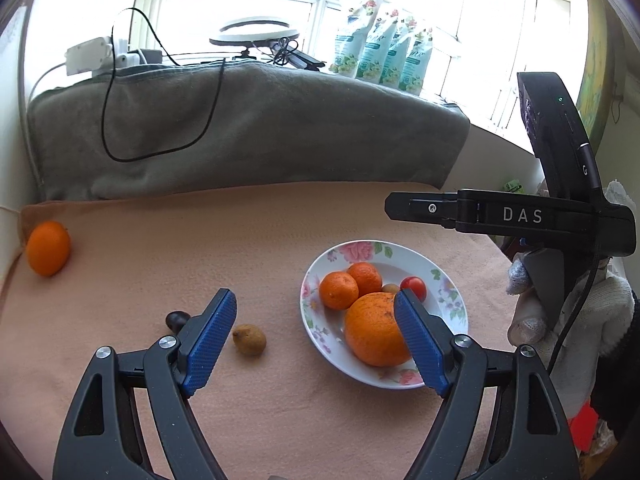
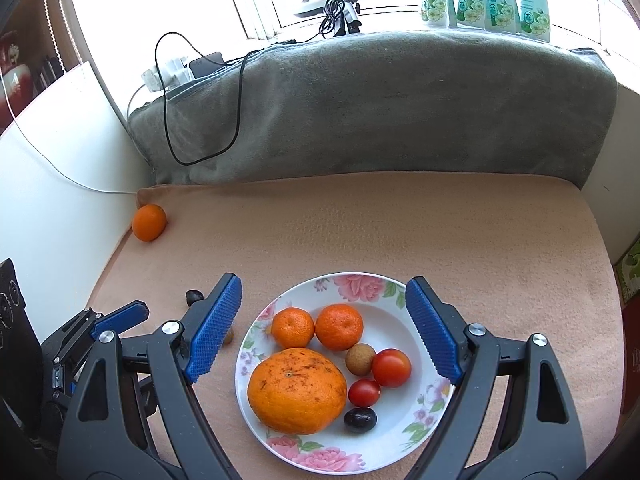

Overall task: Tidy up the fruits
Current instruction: 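Lift both open grippers away from the bowl, then move both open grippers toward the loose orange beside the wall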

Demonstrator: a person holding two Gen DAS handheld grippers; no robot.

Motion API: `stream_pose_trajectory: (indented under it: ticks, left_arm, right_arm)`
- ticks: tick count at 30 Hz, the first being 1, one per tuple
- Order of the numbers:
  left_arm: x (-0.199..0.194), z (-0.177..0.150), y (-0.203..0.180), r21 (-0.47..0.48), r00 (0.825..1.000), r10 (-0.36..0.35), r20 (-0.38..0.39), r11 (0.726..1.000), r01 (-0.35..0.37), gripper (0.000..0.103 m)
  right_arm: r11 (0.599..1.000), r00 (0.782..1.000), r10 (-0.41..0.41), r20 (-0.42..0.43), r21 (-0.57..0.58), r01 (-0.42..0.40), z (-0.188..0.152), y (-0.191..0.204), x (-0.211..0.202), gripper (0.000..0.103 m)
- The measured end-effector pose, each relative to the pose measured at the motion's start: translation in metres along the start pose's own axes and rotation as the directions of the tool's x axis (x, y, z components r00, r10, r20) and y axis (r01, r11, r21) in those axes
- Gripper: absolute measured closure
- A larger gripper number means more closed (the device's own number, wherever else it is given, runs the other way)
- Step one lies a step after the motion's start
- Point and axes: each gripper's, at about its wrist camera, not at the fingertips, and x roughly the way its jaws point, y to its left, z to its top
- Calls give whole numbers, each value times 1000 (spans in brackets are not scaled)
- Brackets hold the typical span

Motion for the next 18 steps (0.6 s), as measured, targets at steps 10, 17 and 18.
stream_pose_trajectory:
  ticks: [10, 17, 18]
  left_arm:
    - [-20, -14, 61, -61, 995, 100, 19, 993, -99, 22]
    - [-33, -32, 110, -129, 983, 182, 4, 975, -180, 22]
    - [-34, -34, 116, -139, 981, 192, 2, 972, -189, 22]
  right_arm:
    - [998, 998, 58, -29, -13, -58, 11, 30, 16, 16]
    - [995, 993, 100, -58, -19, -101, 16, 52, 32, 16]
    - [994, 992, 107, -62, -18, -108, 17, 55, 35, 16]
